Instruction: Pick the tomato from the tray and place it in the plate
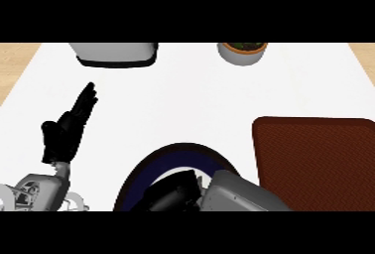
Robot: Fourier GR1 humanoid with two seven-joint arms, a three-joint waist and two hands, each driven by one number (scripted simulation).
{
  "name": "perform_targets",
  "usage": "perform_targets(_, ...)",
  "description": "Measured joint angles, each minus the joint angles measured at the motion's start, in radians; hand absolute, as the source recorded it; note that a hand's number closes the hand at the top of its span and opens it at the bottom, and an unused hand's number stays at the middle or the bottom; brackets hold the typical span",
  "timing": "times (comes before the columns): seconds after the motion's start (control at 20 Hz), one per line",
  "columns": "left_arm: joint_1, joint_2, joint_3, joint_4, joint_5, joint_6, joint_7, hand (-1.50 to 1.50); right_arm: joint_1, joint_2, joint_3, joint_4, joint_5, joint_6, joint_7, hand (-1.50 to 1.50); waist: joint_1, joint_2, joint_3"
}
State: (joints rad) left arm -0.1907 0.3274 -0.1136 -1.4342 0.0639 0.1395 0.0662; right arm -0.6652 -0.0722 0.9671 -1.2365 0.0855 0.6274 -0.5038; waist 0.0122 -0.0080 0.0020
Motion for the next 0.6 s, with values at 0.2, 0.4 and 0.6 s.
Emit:
perform_targets(0.2,-0.008,-0.003,-0.003,-0.002,-0.008,0.008,0.014,0.00,-0.062,0.020,-0.131,0.128,-0.139,0.059,0.077,-1.50,0.007,0.003,-0.001)
perform_targets(0.4,-0.020,-0.006,-0.005,0.002,-0.013,0.002,0.020,0.00,-0.182,0.038,-0.266,0.297,-0.238,0.104,0.129,-1.50,0.017,0.007,-0.001)
perform_targets(0.6,-0.032,-0.016,-0.010,0.002,-0.024,-0.006,0.012,0.00,-0.305,0.045,-0.355,0.475,-0.284,0.126,0.130,-1.50,0.037,0.016,-0.002)
